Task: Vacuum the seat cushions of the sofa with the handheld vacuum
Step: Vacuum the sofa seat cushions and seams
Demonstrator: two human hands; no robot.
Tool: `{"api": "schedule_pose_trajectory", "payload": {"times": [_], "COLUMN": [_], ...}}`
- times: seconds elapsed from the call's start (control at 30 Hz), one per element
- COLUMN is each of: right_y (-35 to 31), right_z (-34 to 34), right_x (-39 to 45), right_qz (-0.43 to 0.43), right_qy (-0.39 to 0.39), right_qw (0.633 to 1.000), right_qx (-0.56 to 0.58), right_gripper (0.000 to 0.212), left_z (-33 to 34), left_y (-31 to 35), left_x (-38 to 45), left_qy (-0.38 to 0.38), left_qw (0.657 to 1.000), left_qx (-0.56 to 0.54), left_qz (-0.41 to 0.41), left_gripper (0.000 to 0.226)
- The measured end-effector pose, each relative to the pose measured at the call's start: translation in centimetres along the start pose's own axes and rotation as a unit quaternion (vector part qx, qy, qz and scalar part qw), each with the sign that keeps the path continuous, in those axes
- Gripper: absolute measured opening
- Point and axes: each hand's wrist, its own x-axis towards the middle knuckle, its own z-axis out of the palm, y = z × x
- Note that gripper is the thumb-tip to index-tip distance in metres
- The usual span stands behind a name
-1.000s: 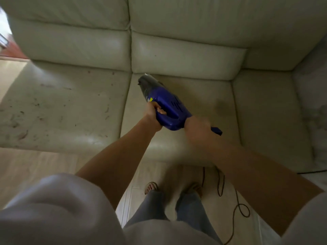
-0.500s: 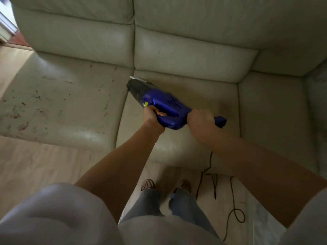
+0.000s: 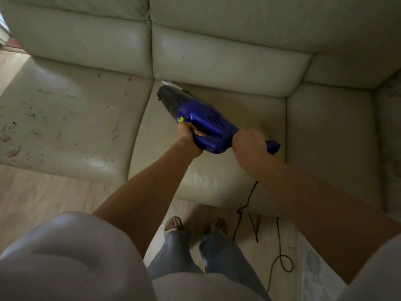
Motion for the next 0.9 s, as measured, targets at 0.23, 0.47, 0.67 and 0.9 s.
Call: {"api": "schedule_pose_trajectory", "payload": {"times": [0.23, 0.47, 0.67, 0.9], "right_y": [2.8, 5.7, 8.7, 11.2], "right_z": [2.7, 4.1, 5.6, 9.0], "right_x": [-1.3, -3.4, -6.1, -10.8], "right_qz": [0.015, 0.030, 0.068, 0.114], "right_qy": [0.009, 0.032, 0.028, -0.001], "right_qw": [1.000, 0.998, 0.997, 0.992], "right_qx": [0.000, 0.033, 0.020, 0.060], "right_gripper": [0.017, 0.017, 0.020, 0.018], "left_z": [2.3, 4.3, 6.6, 8.3], "left_y": [-2.8, -5.6, -8.8, -13.7], "left_x": [-0.2, -2.2, -4.1, -6.7], "left_qy": [0.008, -0.005, -0.016, -0.046], "left_qw": [0.999, 0.999, 0.998, 0.993], "left_qx": [0.034, 0.040, 0.063, 0.099], "left_qz": [-0.018, -0.011, -0.016, -0.042], "left_gripper": [0.026, 0.027, 0.024, 0.019]}}
